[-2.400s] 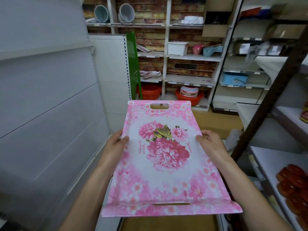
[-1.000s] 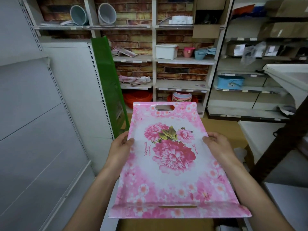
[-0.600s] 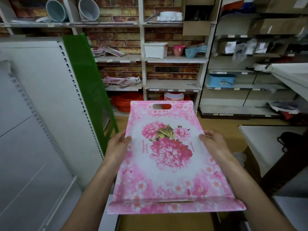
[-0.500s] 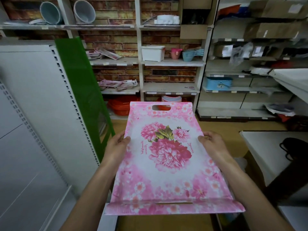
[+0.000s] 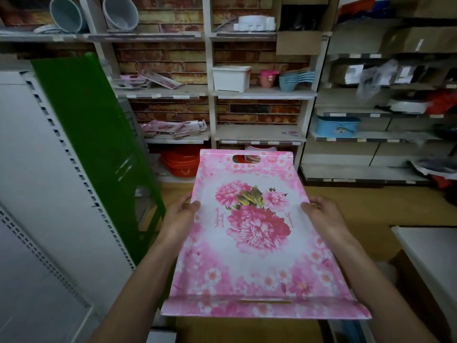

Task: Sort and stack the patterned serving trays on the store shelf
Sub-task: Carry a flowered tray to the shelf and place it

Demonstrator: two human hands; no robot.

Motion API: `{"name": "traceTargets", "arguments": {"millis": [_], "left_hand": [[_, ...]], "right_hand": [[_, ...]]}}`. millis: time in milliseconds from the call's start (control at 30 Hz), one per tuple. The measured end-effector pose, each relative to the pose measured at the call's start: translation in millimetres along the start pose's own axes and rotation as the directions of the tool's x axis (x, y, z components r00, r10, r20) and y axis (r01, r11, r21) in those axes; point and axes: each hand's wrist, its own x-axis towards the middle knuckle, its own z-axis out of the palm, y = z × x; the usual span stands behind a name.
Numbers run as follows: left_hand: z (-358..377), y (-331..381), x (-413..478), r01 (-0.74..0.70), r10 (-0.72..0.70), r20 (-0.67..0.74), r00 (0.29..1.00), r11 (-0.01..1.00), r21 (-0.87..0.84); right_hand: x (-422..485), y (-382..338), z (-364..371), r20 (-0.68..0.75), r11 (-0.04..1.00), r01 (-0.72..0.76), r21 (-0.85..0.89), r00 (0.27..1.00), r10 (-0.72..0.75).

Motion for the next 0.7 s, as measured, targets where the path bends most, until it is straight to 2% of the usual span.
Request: {"name": "traceTargets", "arguments": {"millis": [267,433,700], "left_hand": [[53.1,14.6,83.7,-0.009,0.009,-0.053,0.999,1.000,-0.001],[81.9,19.8,126.6,-0.011,0.013,-0.099,0.995,1.000,0.019],[114.3,28.5,189.5,-0.002,0.004,-0.103,0.995,1.000,0.013]], "right_hand": [[106.8,-15.7,-3.1,0.053,0.996,0.079,-0.034,0.996,-0.077],[167.0,-23.3,-6.7,0.112,0.995,0.095,-0.019,0.989,-0.092],[237.7,-30.7,-5.1,0.117,0.995,0.098,-0.015,0.989,-0.096]]}}
